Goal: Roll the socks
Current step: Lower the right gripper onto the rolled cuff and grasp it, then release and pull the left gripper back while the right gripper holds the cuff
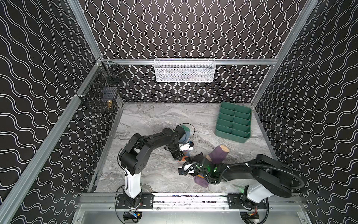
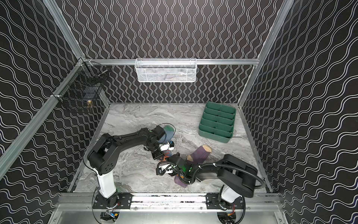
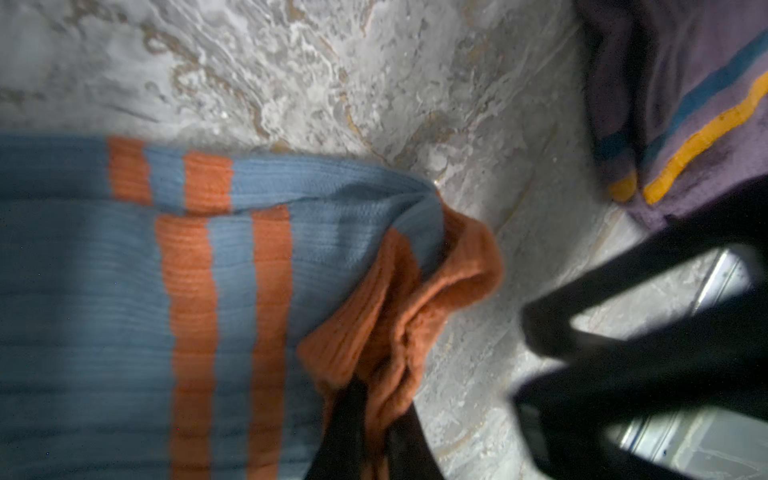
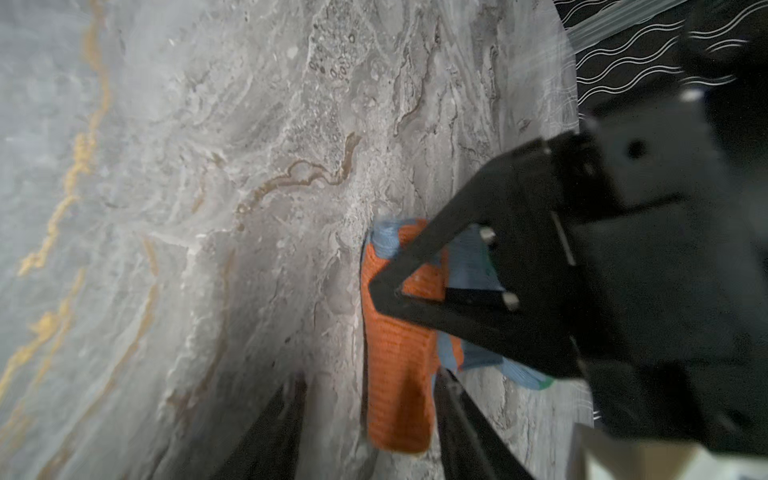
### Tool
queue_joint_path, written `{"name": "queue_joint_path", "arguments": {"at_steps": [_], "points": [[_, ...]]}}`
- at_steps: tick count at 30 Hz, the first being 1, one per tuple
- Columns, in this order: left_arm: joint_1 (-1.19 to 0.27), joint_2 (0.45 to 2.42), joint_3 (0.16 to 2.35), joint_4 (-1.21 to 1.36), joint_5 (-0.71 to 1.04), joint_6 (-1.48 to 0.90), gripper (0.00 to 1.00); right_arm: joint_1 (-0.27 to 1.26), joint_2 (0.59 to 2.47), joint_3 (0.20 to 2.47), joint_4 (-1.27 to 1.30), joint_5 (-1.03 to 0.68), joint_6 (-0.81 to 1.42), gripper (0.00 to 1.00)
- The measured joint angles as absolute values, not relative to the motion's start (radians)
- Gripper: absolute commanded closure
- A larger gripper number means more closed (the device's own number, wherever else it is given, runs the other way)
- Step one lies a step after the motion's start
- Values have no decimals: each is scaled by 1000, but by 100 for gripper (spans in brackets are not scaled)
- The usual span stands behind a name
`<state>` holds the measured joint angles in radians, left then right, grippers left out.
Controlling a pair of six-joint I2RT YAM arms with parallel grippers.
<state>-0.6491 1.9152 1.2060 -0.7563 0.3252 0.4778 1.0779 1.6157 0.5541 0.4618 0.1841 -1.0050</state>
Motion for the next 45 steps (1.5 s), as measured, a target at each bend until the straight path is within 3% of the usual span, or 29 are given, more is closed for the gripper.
{"name": "queue_joint_path", "arguments": {"at_steps": [7,11,14,18,20,26,29,36,43,45], "points": [[-649,1911,1202,-751,325,478,100,1020,1702,586,530,150,-1003,51],[-649,1912,1203,-752,326,478,100,1005,1736,601,562,132,-1003,57],[-649,1912,1204,-753,326,477,100,1000,1763,617,573,118,-1003,69],[-649,1911,1205,-754,325,476,100,1000,1773,633,534,101,-1002,94],[-649,1908,1203,-752,324,475,100,997,1770,640,508,94,-984,100],[-652,1877,1182,-727,330,467,83,1000,1739,677,377,75,-947,100],[-656,1830,1150,-716,319,444,81,1003,1728,722,263,41,-927,100],[-656,1510,1044,-637,225,384,68,995,1699,787,50,-62,-843,100],[-654,1072,915,-638,-166,290,68,979,1709,880,-159,-145,-786,100],[-654,940,910,-640,-276,288,63,965,1749,959,-250,-178,-760,100]]}}
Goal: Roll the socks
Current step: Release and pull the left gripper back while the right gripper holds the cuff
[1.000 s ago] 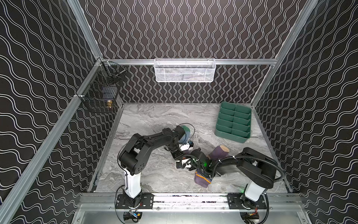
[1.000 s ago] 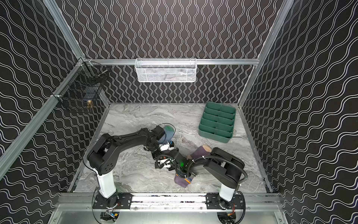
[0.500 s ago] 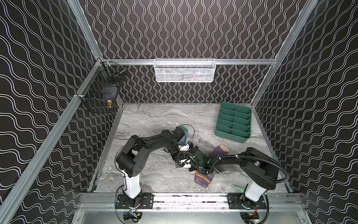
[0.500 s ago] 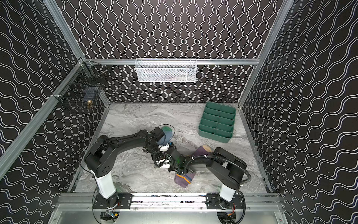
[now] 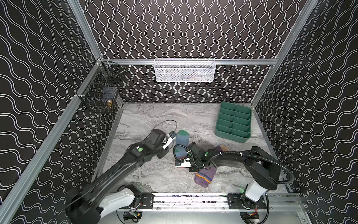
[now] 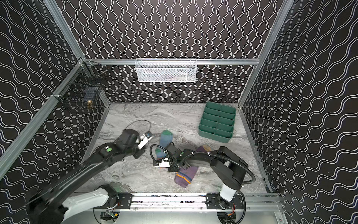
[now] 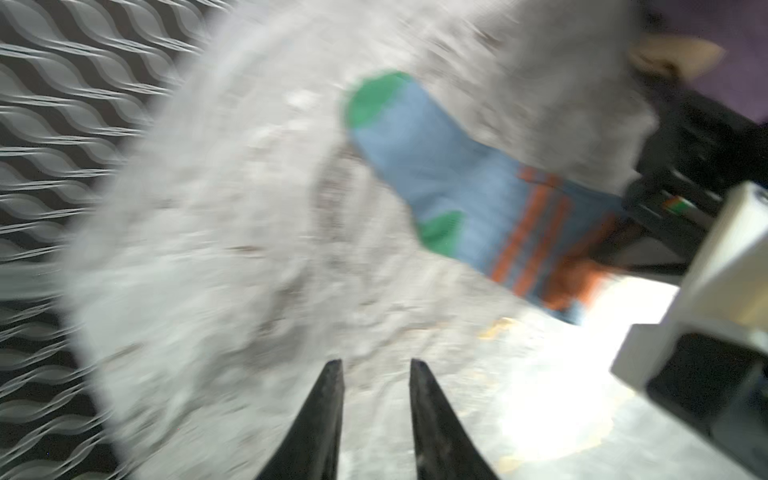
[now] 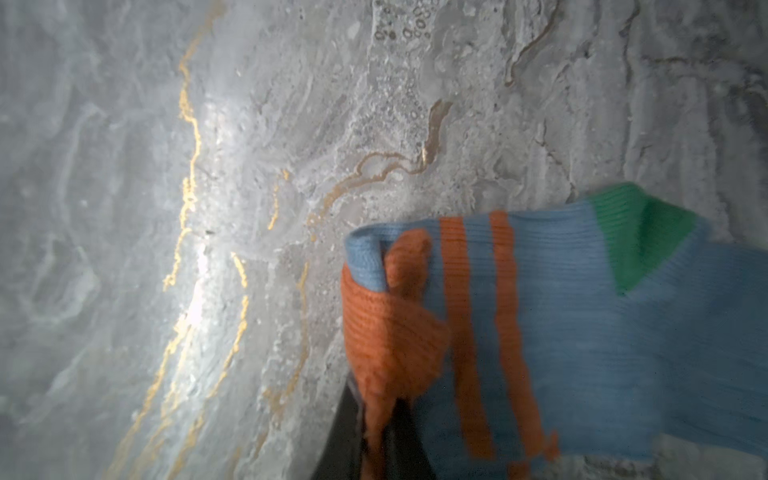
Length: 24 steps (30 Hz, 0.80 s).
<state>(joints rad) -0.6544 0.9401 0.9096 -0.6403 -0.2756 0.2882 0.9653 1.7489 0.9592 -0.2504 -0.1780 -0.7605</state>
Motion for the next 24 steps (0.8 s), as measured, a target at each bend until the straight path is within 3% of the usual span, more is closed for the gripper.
{"name": "queue_joint_path", "arguments": {"at_steps": [3,7,11,14,19,21,24], "points": [[-653,760,926,-641,-327,310,60,937,1840,1120,-408,-227,-712,100],[-653,644,1019,-687,-104,435,57,909,1916,1234,-537,-301,-686,100],[-654,698,1097,-758,147,555,56,878,1978,1304,-618,-389,-661,100],[-663,796,1077,-786,216,617,53,848,2035,1359,-674,-470,-647,100],[-847,899,939,-777,110,688,51,823,2105,1413,-718,-579,-643,100],[-957,958,871,-744,7,709,45,815,2121,1420,-729,-607,-643,100],[-1060,1074,795,-694,-116,713,44,808,2143,1422,-727,-657,-643,100]]}}
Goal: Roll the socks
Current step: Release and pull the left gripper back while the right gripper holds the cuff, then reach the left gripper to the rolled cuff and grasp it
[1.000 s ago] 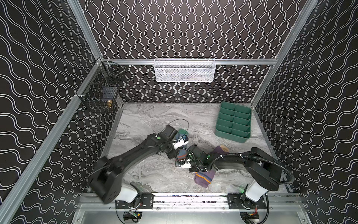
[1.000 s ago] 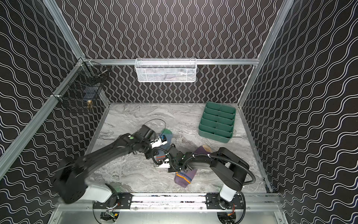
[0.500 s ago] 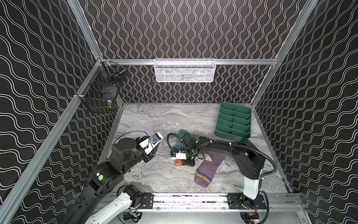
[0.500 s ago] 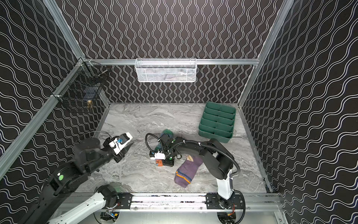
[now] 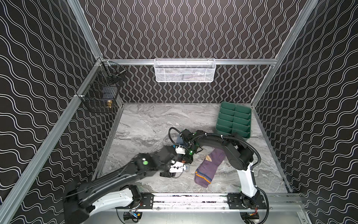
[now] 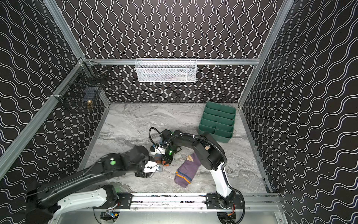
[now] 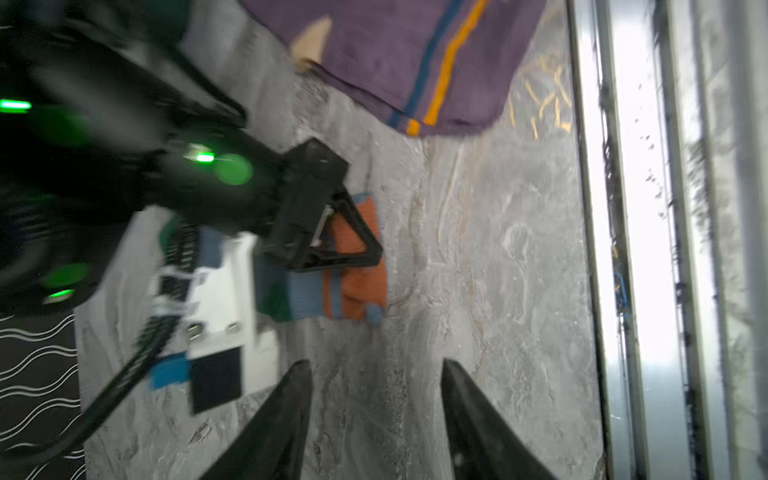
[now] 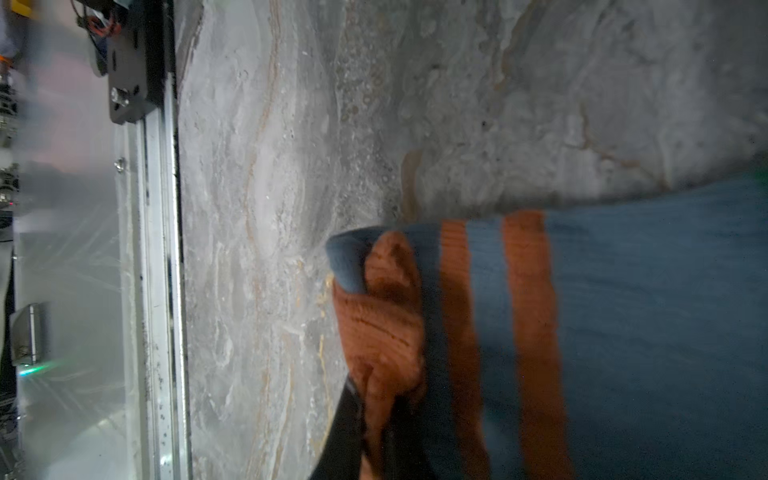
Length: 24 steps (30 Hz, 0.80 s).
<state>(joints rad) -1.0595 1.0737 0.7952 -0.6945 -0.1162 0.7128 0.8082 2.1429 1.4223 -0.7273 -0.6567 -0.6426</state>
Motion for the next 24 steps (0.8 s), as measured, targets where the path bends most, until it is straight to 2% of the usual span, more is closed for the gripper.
{"name": "queue_joint_path", "arguments": {"at_steps": [4,15,20,24], "points": [[-1114,1213,722,-574,-229,713,45,801,2152,1422,-724,-706,-643,100],[-1118,1442,616,-230,-416,735,49,790,2136,1393,-692,-731,-652,100],[-1111,1517,609,-133,-516,746,65,784,2134,1387,-690,-740,-669,100],[-1111,1555,608,-91,-540,762,88,777,2124,1387,-687,-719,-678,100]]}}
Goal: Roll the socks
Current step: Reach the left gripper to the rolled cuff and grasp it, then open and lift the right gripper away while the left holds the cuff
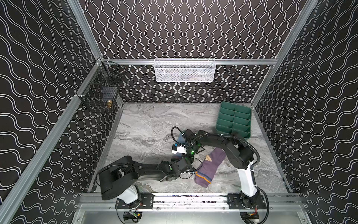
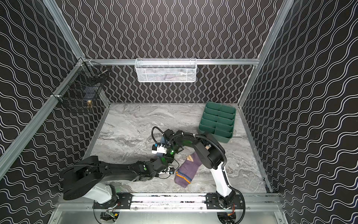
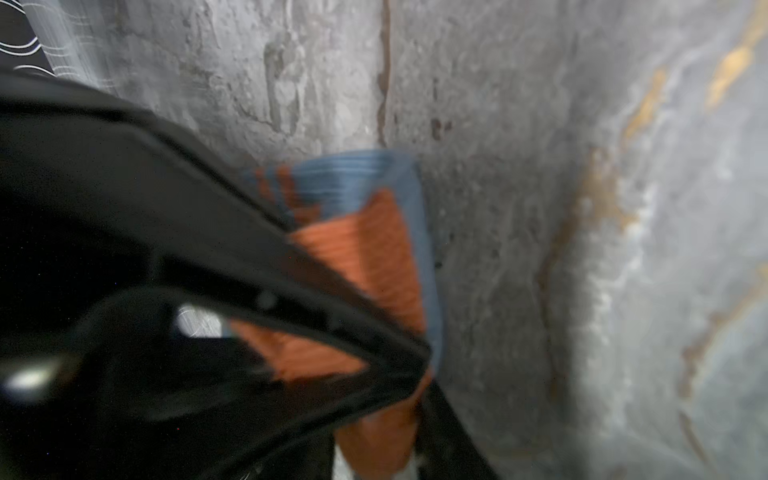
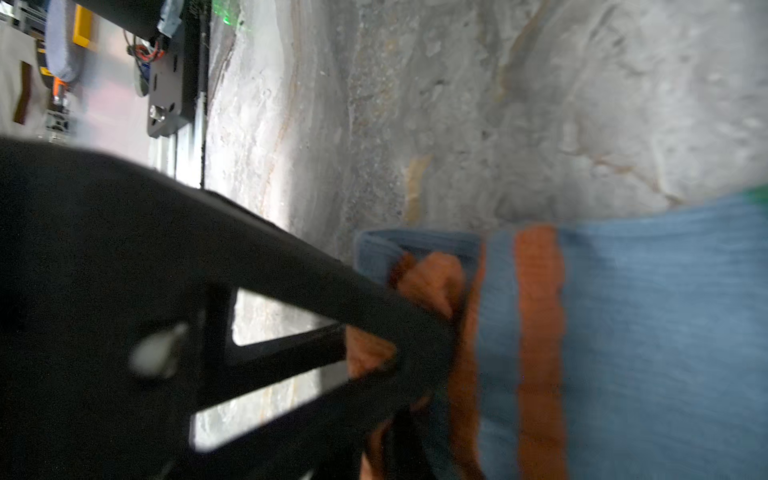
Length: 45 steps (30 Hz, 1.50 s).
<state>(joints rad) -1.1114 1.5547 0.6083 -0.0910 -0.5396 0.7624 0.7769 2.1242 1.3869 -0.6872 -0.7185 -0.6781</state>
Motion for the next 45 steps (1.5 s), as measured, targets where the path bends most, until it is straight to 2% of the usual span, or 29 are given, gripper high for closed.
{"name": "queue_joint_path", "arguments": {"at_steps": [2,5,10,12,20,24,26,27,28,31,36,40,42,45], "points": [[-1111,1561,611,-89,-543,762,100,776,2116,1381,-683,-711,-686,100],[-1107,1560,621,-104,-533,758,100,776,2099,1363,-662,-700,-690,98],[-1100,1559,667,-161,-456,717,100,770,2024,1289,-630,-658,-681,68],[-1098,1553,677,-189,-428,702,100,764,1970,1253,-628,-645,-677,39],[-1098,1538,699,-280,-374,663,100,719,1704,1132,-504,-561,-653,37],[-1092,1541,740,-368,-321,653,100,661,1551,1069,-389,-380,-575,36],[-1078,1556,785,-435,-263,643,100,631,1465,1044,-319,-270,-521,32],[-1064,1567,812,-474,-221,633,100,614,1409,1031,-276,-210,-471,24],[-1044,1579,841,-509,-175,626,100,595,1354,1023,-238,-170,-422,1],[-973,1618,930,-622,-36,593,100,542,1154,951,-81,-109,-278,0],[-902,1684,1038,-750,124,550,100,537,839,743,152,-85,-32,0],[-857,1757,1122,-831,236,540,100,534,617,649,224,-60,110,0],[-843,1806,1164,-858,273,529,100,534,577,682,204,-120,110,0],[-838,1874,1205,-892,311,528,100,538,615,778,68,-198,39,0]]}}
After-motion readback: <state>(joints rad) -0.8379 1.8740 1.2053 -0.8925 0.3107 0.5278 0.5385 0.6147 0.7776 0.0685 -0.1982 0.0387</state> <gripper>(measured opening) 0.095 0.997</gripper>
